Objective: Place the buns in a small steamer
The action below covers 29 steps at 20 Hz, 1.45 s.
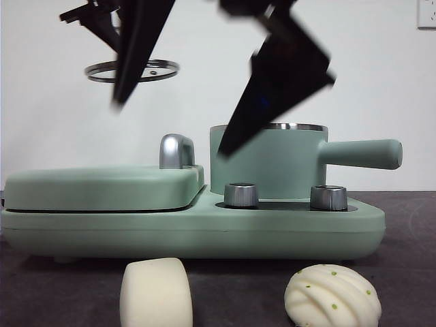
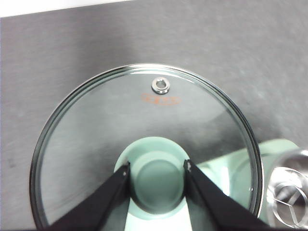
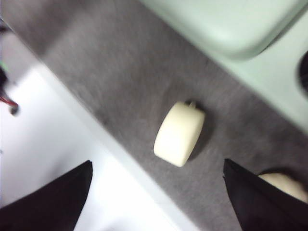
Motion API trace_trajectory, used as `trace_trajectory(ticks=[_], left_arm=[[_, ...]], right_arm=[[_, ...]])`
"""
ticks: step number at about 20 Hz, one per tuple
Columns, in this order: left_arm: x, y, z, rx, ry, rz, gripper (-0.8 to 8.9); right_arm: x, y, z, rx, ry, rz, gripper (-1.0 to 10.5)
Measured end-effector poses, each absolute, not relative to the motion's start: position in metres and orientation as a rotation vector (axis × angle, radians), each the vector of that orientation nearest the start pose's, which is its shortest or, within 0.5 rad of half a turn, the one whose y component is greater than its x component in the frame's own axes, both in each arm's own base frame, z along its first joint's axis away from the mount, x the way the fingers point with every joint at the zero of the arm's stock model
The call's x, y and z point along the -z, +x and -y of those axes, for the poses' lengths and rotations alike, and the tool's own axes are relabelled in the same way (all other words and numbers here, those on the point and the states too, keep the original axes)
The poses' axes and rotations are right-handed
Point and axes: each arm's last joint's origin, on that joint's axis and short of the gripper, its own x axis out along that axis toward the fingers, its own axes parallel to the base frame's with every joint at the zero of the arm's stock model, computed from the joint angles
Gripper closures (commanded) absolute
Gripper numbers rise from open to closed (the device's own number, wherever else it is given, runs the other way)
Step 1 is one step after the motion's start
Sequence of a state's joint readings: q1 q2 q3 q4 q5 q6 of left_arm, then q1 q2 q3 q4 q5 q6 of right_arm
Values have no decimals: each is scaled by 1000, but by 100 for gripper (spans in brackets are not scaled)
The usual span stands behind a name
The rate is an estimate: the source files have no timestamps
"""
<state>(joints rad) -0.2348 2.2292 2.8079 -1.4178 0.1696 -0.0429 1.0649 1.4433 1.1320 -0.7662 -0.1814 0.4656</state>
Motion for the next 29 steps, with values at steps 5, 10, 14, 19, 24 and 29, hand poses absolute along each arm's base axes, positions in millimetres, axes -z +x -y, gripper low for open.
trace_trajectory(ticks=[5,10,14,19,24,29], left_arm=[[-425,411,80,319,-42,-850,767],[-425,412,72,303,-50,-850,791],[-425,412,72,304,-50,-850,791],[-425,412,72,303,-51,-850,791],[-425,412,72,303,-51,-850,790],[-425,412,72,304,-51,-850,791]], right_arm=[[-215,137,-280,-792,-204,-1353,515],[-186,145,-292,-721,-255,-1360,586],[-182,146,-294,-716,-257,-1358,812],[-205,156,-294,-732,-237,-1436,812],[-289,203,-274,-698,-218,-1402,811],[-355,271,-235,-589,-177,-1238,809]])
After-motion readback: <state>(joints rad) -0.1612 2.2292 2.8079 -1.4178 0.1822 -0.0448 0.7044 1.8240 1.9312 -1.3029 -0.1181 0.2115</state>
